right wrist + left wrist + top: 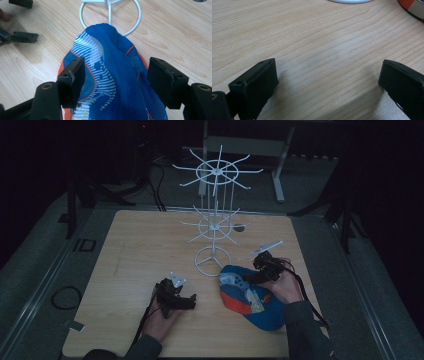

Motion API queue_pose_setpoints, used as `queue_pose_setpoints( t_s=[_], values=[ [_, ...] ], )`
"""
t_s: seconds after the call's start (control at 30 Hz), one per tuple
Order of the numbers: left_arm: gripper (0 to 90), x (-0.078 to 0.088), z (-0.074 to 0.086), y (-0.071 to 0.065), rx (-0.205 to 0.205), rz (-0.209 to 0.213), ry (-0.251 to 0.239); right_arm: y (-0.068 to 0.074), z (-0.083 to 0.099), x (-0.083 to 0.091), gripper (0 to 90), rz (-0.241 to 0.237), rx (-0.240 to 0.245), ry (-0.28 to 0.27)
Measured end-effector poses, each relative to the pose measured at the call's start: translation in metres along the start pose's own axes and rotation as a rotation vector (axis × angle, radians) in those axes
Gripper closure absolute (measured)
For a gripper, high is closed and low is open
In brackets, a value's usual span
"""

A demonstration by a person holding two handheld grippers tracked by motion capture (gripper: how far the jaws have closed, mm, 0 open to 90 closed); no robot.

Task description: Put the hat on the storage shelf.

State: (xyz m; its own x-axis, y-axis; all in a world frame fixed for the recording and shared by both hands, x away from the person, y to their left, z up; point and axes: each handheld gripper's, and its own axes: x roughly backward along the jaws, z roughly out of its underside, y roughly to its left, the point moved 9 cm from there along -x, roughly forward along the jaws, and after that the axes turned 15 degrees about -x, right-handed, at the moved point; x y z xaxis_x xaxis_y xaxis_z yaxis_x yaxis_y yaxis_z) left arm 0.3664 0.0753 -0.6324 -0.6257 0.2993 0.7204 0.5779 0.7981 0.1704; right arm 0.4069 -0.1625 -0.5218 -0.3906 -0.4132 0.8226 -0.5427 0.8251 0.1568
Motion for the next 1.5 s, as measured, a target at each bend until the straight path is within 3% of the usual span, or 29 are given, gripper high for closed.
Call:
queue_pose_setpoints(
  t_s=[0.83,1.5],
  values=[
    [2.7,0.0,0.0,0.0,-0.001,0.0,0.0,-0.003,-0.001,-0.027,29.3,0.013,0.017,0.099],
    [2.7,0.0,0.0,0.0,-0.003,0.001,0.002,-0.002,-0.001,-0.041,36.0,0.015,0.028,0.144]
  ],
)
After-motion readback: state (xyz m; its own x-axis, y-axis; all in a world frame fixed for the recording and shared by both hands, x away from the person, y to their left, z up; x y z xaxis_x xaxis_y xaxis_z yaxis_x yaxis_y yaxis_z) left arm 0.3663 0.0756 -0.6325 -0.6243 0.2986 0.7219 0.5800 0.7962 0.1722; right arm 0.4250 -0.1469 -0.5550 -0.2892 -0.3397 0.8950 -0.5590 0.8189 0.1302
